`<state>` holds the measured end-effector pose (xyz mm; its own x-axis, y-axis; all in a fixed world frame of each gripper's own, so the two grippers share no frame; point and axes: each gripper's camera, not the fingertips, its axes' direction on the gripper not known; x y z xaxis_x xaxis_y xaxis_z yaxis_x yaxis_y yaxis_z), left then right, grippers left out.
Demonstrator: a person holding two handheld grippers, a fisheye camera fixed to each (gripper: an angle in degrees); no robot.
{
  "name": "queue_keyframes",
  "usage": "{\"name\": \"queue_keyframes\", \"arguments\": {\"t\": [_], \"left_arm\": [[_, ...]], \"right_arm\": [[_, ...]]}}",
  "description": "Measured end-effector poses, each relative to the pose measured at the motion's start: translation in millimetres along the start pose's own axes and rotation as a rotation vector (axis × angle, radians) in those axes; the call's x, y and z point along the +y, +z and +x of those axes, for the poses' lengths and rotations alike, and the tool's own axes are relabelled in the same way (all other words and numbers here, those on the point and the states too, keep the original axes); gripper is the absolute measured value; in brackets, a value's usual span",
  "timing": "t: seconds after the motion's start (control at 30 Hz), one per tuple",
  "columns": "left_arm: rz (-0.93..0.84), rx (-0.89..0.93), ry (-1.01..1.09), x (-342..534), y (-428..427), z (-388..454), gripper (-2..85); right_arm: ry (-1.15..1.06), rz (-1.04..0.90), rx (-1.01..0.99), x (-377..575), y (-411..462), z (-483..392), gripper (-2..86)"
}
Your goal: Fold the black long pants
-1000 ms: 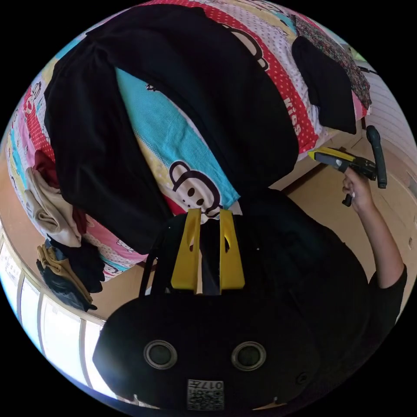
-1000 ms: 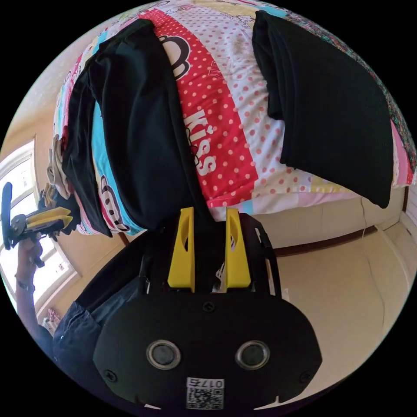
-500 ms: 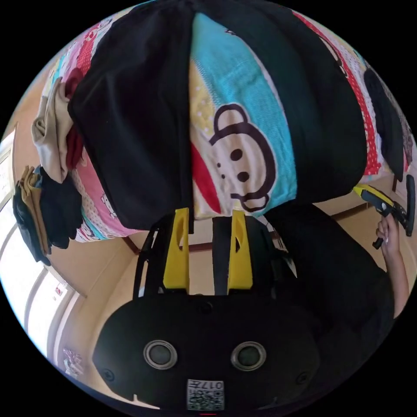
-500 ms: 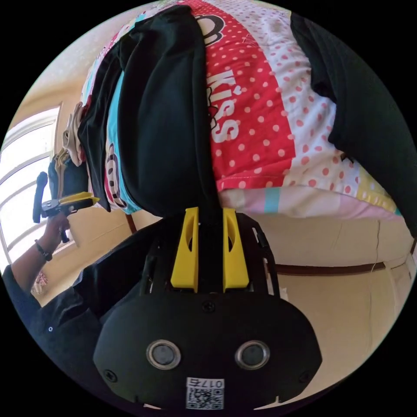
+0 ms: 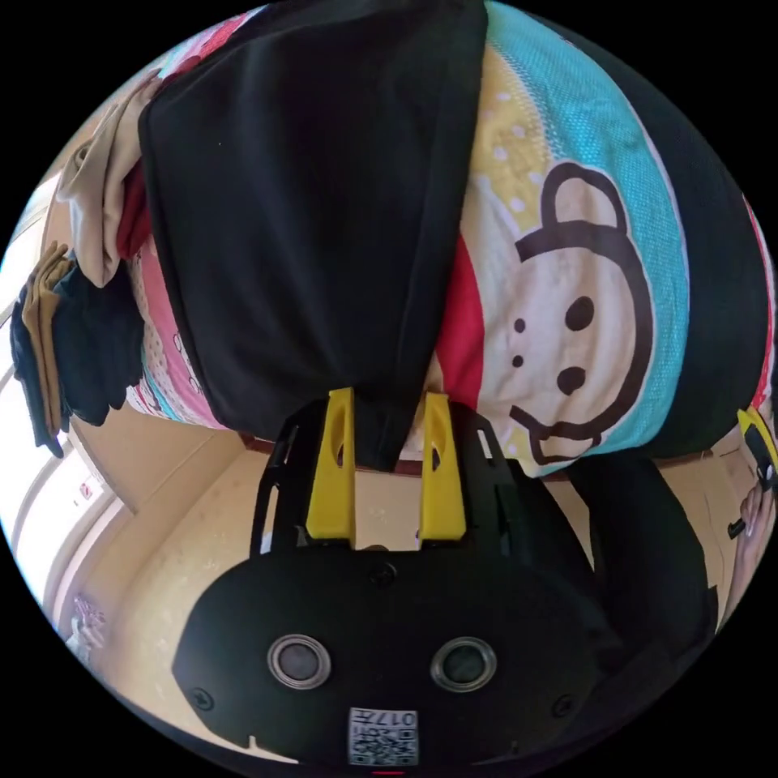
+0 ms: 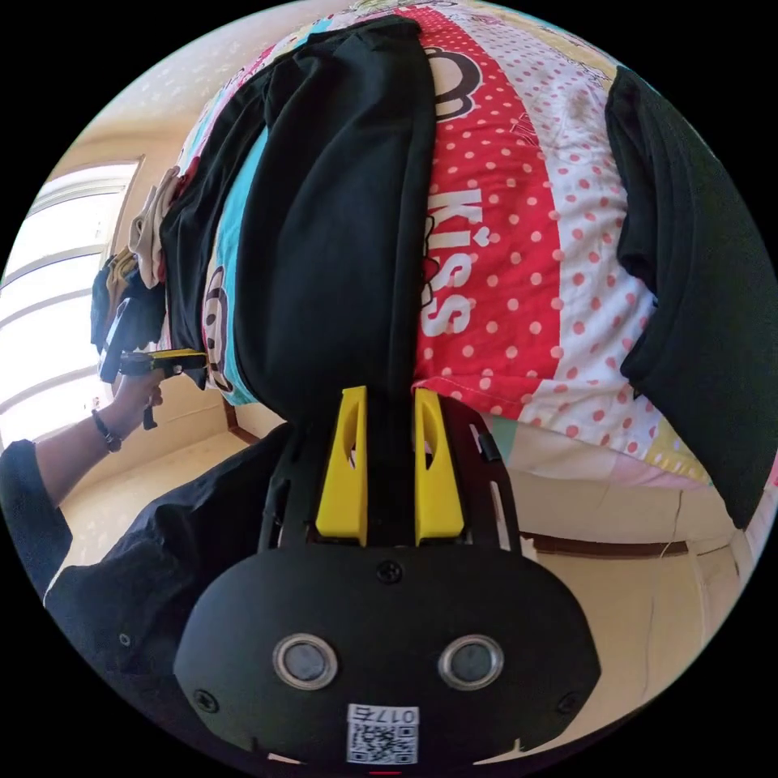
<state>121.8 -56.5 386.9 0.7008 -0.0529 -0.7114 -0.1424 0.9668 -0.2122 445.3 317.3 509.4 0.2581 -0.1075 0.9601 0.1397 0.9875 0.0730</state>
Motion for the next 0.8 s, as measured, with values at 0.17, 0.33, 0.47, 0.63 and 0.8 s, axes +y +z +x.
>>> {"name": "queue_keyframes", "arguments": {"t": [0.17,0.33,0.47,0.63,0.8], "left_arm": [[-0.037,-0.27,0.455,67,-15,37,0.7],[0.012,-0.075,0.299,129,-18,9,1.1],[-0.087,0.047,0.133,151,4,-23,3.9],[-0.02,0.433,0.022,182,-2,-74,5.2],[0.108,0.805,0.301,166,-73,-46,16.3]], "right_arm": [[-0.049,0.021,-0.005,31,-24,5,10.4],[0.031,-0.065,-0.106,56,7,45,11.0],[0.041,-0.049,-0.11,63,14,52,10.7],[-0.033,-0.067,-0.088,81,16,55,5.3],[-0.085,0.119,-0.378,133,-39,50,2.4]]}}
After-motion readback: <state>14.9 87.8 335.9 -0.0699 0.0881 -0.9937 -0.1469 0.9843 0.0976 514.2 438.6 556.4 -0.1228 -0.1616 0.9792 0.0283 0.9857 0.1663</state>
